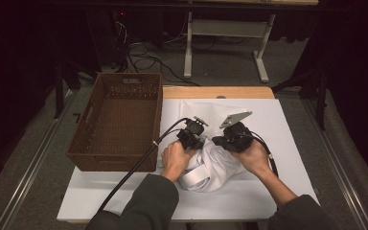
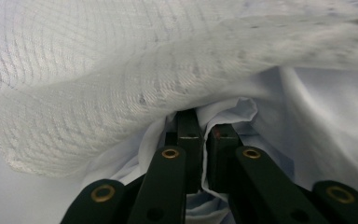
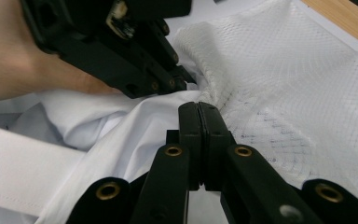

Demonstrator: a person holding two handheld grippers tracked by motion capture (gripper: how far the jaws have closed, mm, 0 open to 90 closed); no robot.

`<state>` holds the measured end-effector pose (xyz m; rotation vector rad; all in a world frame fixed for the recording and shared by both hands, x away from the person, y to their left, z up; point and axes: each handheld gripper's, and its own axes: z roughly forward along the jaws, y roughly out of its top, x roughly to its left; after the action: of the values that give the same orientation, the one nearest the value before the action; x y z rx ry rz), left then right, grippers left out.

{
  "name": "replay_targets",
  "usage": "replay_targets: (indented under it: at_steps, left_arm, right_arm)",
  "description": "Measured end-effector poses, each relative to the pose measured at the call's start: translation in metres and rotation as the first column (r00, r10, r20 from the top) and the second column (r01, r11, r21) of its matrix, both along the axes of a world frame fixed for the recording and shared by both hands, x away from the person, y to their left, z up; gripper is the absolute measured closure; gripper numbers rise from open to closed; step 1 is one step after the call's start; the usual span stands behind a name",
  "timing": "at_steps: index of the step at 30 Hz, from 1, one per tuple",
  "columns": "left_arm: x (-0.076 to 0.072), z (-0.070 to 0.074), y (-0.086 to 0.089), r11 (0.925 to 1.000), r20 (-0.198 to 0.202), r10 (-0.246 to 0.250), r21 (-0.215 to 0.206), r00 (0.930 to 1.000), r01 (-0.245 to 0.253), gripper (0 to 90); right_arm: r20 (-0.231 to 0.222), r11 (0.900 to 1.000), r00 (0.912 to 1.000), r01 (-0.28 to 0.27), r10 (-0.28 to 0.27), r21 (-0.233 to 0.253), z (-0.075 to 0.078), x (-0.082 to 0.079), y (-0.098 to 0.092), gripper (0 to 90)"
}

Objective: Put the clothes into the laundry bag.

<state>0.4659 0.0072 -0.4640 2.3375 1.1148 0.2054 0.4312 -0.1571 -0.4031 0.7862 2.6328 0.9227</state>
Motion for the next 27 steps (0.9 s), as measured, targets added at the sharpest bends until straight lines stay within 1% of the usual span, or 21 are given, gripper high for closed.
replay_targets:
  at_steps: [2, 3, 4, 5, 7, 8, 9, 10, 11, 12, 16, 19, 21, 23, 25, 27]
  left_arm:
    - [0.000, 0.001, 0.001, 1.0000, 0.004, -0.004, -0.001, 1.0000, 0.004, 83.9]
    - [-0.001, 0.003, 0.002, 0.9999, 0.006, -0.015, -0.001, 0.9999, 0.015, 81.8]
    - [-0.003, 0.007, 0.005, 0.9997, 0.006, -0.024, 0.003, 0.9997, 0.024, 78.4]
    - [-0.005, 0.011, 0.007, 0.9996, 0.009, -0.029, 0.007, 0.9995, 0.029, 73.2]
    - [-0.013, 0.023, 0.013, 0.9983, 0.025, -0.045, 0.038, 0.9987, 0.044, 63.8]
    - [-0.016, 0.027, 0.015, 0.9977, 0.039, -0.043, 0.055, 0.9983, 0.041, 58.9]
    - [-0.021, 0.033, 0.017, 0.9960, 0.081, -0.029, 0.087, 0.9963, 0.022, 54.5]
    - [-0.025, 0.038, 0.020, 0.9940, 0.104, -0.031, 0.108, 0.9941, 0.020, 51.1]
    - [-0.028, 0.043, 0.024, 0.9932, 0.110, -0.031, 0.115, 0.9934, 0.018, 48.6]
    - [-0.030, 0.047, 0.027, 0.9934, 0.112, -0.027, 0.114, 0.9934, 0.015, 46.7]
    - [-0.040, 0.058, 0.037, 0.9943, 0.131, -0.012, 0.106, 0.9913, -0.002, 46.0]
    - [-0.040, 0.057, 0.039, 0.9943, 0.117, 0.010, 0.104, 0.9931, -0.022, 48.4]
    - [-0.033, 0.048, 0.037, 0.9934, 0.085, 0.040, 0.104, 0.9956, -0.049, 48.5]
    - [-0.026, 0.039, 0.033, 0.9917, 0.044, 0.069, 0.106, 0.9966, -0.074, 47.7]
    - [-0.017, 0.025, 0.026, 0.9896, -0.016, 0.089, 0.115, 0.9959, -0.086, 45.4]
    - [-0.013, 0.015, 0.020, 0.9883, -0.026, 0.092, 0.124, 0.9954, -0.088, 45.3]
  right_arm:
    - [-0.004, 1.000, 1.0000, 0.002, -0.002, -0.006, -0.002, -0.001, 0.000, 90.0]
    - [-0.004, 1.000, 1.0000, 0.001, -0.001, -0.009, -0.002, 0.000, -0.001, 90.0]
    - [-0.007, 1.000, 1.0000, 0.005, -0.005, -0.007, -0.003, 0.000, -0.002, 90.0]
    - [-0.011, 1.000, 0.9999, 0.013, -0.013, -0.005, -0.003, 0.001, -0.004, 90.0]
    - [-0.010, 1.000, 0.9998, 0.020, -0.020, -0.004, -0.003, 0.003, -0.007, 90.0]
    - [-0.016, 1.000, 0.9995, 0.029, -0.029, -0.003, -0.003, 0.003, -0.009, 90.0]
    - [-0.016, 0.999, 0.9994, 0.032, -0.032, -0.001, -0.003, 0.004, -0.009, 90.0]
    - [-0.018, 1.000, 0.9994, 0.031, -0.031, 0.000, -0.002, 0.005, -0.010, 90.0]
    - [-0.020, 0.999, 0.9990, 0.041, -0.041, 0.001, -0.002, 0.004, -0.010, 90.0]
    - [-0.016, 0.999, 0.9992, 0.035, -0.035, -0.004, -0.002, 0.004, -0.010, 90.0]
    - [-0.012, 0.999, 0.9991, 0.041, -0.041, -0.008, 0.000, 0.003, -0.010, 90.0]
    - [-0.014, 0.999, 0.9989, 0.045, -0.046, -0.004, -0.001, 0.004, -0.010, 90.0]
    - [-0.019, 0.999, 0.9983, 0.055, -0.055, -0.003, 0.000, 0.004, -0.009, 90.0]
    - [-0.021, 0.999, 0.9984, 0.053, -0.053, -0.005, 0.000, 0.004, -0.009, 90.0]
    - [-0.015, 0.999, 0.9988, 0.047, -0.048, -0.005, 0.000, 0.005, -0.011, 90.0]
    - [-0.017, 0.999, 0.9985, 0.051, -0.052, -0.003, 0.001, 0.007, -0.012, 90.0]
